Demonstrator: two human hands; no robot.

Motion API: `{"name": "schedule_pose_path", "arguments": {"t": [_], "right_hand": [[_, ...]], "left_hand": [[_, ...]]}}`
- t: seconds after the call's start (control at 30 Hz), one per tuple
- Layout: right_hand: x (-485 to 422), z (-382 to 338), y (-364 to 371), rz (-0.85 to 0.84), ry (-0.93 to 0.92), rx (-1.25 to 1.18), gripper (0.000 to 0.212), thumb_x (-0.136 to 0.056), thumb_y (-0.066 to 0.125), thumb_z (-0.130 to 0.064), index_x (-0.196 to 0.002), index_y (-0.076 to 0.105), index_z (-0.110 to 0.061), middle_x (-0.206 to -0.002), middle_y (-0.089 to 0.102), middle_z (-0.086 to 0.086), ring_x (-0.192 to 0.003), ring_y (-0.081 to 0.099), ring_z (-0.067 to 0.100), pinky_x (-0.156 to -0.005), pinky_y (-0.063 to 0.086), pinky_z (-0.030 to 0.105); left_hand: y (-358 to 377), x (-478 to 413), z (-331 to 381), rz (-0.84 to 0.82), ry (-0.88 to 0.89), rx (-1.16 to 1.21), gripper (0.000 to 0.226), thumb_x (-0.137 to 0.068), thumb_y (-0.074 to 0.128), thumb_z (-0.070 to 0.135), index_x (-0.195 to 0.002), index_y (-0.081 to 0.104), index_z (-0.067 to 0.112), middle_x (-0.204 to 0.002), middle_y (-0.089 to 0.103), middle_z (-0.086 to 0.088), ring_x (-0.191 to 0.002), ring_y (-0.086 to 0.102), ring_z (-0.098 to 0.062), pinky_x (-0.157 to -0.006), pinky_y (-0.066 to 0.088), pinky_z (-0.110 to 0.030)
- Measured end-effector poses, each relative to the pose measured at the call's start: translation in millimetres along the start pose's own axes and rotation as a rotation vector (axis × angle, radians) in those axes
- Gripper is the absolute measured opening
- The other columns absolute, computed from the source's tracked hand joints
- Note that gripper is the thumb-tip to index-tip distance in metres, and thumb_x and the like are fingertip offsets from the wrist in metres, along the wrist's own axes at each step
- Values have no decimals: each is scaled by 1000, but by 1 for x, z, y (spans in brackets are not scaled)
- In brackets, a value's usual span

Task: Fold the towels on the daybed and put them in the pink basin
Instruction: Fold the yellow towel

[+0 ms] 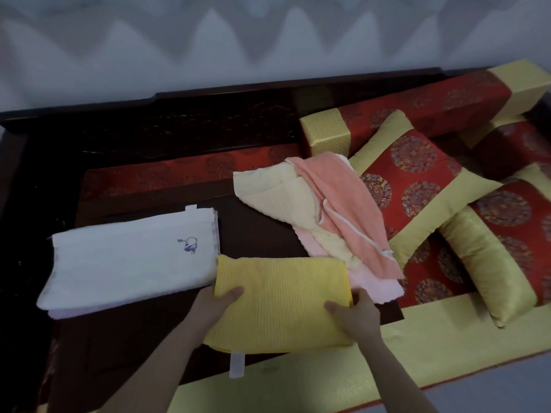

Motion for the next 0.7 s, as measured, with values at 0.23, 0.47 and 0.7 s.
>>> {"name": "schedule_pose_path", "arguments": {"t": [0.23,0.47,0.7], "right_hand": [[4,-7,-5,-345,127,-291,97,-40,93,-31,-125,50,-12,-119,60,10,-107,57,30,-82,53,45],[29,-62,39,-595,182,-664,43,-71,76,-29,-109,63,-14,-104,73,12,-101,66,33,-77,54,43],[47,-182,124,-536,-241,-424,32,-86,64,-39,-113,61,-22,-105,68,-3,-97,64,15,-82,51,33]], "left_hand": [[0,66,64,-191,539,-474,31,-91,47,45,-114,27,50,-100,56,25,-89,56,7,-78,45,-10],[-100,81,98,9,550,-368,29,-83,52,56,-110,48,46,-91,68,26,-87,61,10,-72,46,-10],[-237,35,50,410,348,-74,19,-88,61,35,-104,60,25,-95,65,4,-91,62,-18,-67,47,-27]]}}
Point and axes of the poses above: each hand's wrist, its own x-axis away from the middle knuckle, its own y-axis out of the palm, z = x × y, the point moved 2 cm from there along -x, towards the middle knuckle
